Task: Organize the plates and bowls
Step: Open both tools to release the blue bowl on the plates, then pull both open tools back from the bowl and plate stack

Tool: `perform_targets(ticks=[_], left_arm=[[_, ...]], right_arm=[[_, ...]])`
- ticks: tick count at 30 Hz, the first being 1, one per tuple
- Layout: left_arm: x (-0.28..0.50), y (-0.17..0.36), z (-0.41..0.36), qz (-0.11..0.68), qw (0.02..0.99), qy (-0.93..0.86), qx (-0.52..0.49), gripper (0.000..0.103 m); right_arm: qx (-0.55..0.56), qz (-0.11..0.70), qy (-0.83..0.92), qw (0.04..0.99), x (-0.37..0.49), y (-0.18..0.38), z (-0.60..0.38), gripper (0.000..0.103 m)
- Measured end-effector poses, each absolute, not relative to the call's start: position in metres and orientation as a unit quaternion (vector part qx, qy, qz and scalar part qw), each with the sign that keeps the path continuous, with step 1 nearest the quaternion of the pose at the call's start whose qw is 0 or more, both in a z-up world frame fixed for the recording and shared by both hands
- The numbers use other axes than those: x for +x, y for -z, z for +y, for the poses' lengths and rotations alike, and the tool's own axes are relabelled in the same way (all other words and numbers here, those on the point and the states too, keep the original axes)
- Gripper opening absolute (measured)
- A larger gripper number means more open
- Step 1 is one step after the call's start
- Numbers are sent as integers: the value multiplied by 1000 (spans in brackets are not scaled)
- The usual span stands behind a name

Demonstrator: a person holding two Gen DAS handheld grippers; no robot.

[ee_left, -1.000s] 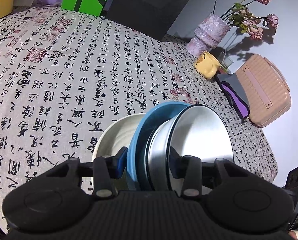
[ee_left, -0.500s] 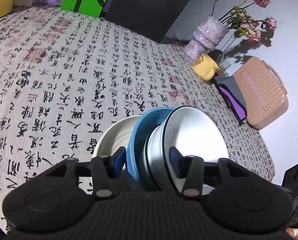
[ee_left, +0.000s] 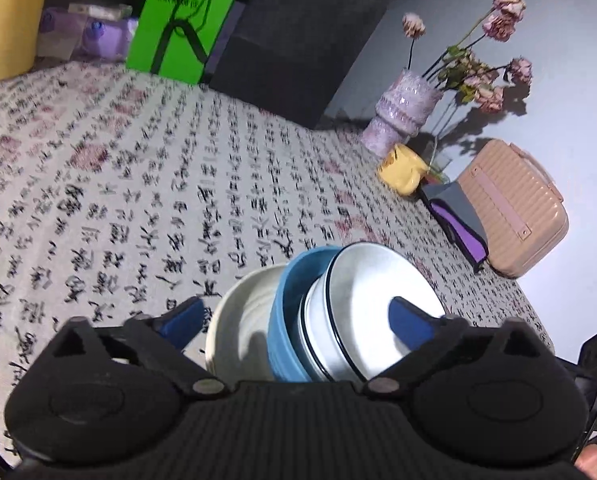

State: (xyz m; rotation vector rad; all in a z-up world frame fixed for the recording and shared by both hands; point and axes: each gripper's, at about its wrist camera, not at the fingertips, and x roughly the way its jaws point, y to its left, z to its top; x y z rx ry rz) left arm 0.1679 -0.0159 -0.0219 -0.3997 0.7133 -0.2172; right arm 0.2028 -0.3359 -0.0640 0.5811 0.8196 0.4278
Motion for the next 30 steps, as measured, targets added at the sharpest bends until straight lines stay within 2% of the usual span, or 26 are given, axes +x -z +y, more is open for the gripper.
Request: perform_targets(ticks=[8, 11, 30], left_arm=[[144, 16, -12, 291, 936, 89, -175, 103], [135, 15, -12, 266, 946, 81, -166, 103], [73, 9, -21, 180, 975, 52, -116, 103]], right_arm=[[247, 329, -215, 886, 182, 53, -346, 92], [216, 301, -213, 904, 173, 48, -344, 103], [129, 225, -191, 947, 121, 37, -339, 103]])
